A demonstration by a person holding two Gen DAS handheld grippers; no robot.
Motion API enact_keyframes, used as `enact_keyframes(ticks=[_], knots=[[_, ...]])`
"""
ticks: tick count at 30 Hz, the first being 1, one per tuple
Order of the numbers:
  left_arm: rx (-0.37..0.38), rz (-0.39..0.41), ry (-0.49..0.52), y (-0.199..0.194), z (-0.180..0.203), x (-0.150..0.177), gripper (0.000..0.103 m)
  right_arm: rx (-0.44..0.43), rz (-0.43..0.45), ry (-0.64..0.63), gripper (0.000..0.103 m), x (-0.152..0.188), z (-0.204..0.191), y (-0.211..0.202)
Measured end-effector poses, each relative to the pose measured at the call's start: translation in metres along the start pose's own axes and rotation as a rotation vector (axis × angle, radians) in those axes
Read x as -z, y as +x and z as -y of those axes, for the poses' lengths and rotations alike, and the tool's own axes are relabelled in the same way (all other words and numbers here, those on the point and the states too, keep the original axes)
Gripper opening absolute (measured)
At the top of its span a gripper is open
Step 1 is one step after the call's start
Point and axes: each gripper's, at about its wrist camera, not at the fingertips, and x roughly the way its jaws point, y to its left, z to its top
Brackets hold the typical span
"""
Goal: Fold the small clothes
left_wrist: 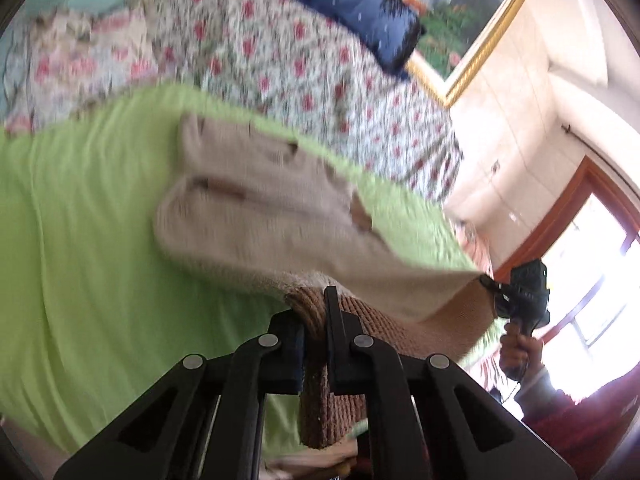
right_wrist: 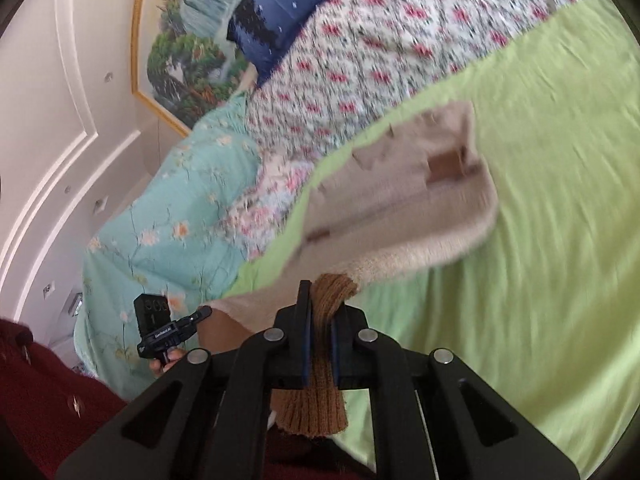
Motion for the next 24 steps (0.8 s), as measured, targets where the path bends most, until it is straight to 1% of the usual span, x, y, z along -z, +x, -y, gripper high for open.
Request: enact_keyframes(ticks=[2,5,6,7,9,13,16,20,24], knots=[[-0.007,0.059,0.004,0.006,0.003,-0.023,0.006,0.003,0.041,-0.004,0.008,-0.020,0.002,0.008],[-0.027,0.136,-0.008,0.019,-0.002,-0.063,0.006,0.051,0.085,-0.012,0.008,-0.052,0.006,0.031],[-0.034,0.149,-0.010,0.022,-0.004,-0.073,0.006,0.085,0.094,-0.018,0.008,-0.069,0.009,0.041],[-0.049,0.164,-0.010,0.031,-0.007,-0.088,0.006,0.100,0.097,-0.015,0.008,-0.078,0.012,0.049],[-0.077,0.172,-0.008,0.052,-0.014,-0.113,0.006,0.147,0.105,-0.006,0.008,-0.104,0.019,0.068],[-0.139,0.146,-0.013,0.107,-0.035,-0.159,0.006,0.228,0.106,0.016,0.008,-0.151,0.039,0.109],[-0.174,0.119,-0.025,0.141,-0.053,-0.180,0.006,0.269,0.098,0.031,0.008,-0.179,0.057,0.140],[-0.210,0.069,-0.048,0.187,-0.081,-0.198,0.006,0.329,0.068,0.049,0.008,-0.198,0.087,0.176],[-0.244,0.015,-0.072,0.230,-0.111,-0.206,0.006,0.383,0.024,0.069,0.008,-0.206,0.119,0.212]])
